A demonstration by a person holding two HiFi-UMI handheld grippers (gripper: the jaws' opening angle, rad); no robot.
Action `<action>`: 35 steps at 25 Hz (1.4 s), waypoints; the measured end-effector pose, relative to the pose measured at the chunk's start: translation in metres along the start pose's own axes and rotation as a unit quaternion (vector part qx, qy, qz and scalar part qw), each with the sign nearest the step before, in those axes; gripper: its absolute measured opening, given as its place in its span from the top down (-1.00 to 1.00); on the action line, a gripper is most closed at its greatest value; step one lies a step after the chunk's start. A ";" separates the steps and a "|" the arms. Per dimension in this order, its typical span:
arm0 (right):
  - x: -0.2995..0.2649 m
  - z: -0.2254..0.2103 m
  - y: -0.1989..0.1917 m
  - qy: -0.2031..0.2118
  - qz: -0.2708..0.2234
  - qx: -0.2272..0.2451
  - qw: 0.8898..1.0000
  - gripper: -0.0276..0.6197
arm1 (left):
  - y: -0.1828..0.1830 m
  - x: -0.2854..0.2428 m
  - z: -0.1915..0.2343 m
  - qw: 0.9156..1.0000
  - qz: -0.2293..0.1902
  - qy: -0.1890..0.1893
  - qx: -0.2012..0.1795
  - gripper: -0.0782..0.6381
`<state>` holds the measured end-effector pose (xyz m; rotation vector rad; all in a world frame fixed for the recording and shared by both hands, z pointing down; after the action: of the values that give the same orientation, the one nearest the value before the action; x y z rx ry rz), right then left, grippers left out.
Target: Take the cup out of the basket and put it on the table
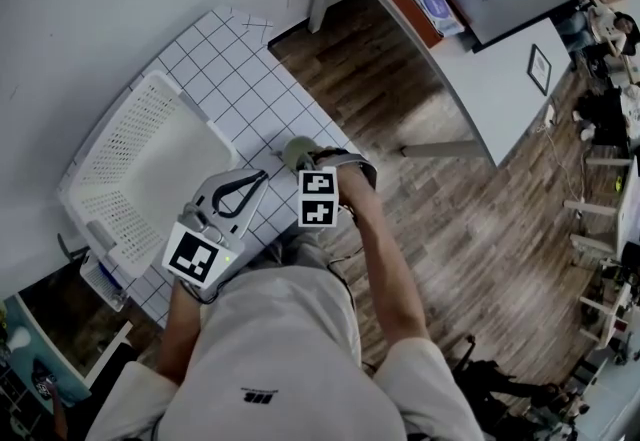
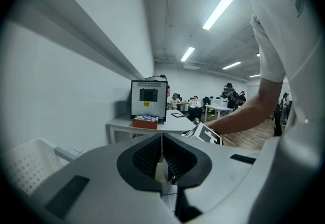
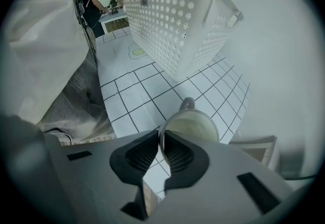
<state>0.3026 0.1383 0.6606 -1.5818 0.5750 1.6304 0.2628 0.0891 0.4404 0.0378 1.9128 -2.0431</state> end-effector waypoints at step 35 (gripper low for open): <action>0.183 -0.030 0.026 -0.220 -0.324 -0.272 0.879 0.88 | 0.014 0.015 -0.009 0.999 -0.033 -0.015 0.001 0.74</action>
<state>0.3147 0.1389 0.4736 -1.4579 -0.6550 1.5876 0.2503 0.0935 0.4228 -0.0550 1.9185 -2.0751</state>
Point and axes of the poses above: the fingertips, and each gripper's own axes: x backward along the fingers, z to its left, y out of its top, the point moved 1 cm from there along x, backward along the fingers, and after that the axes turned 3 degrees about x, right-handed, at the moved point
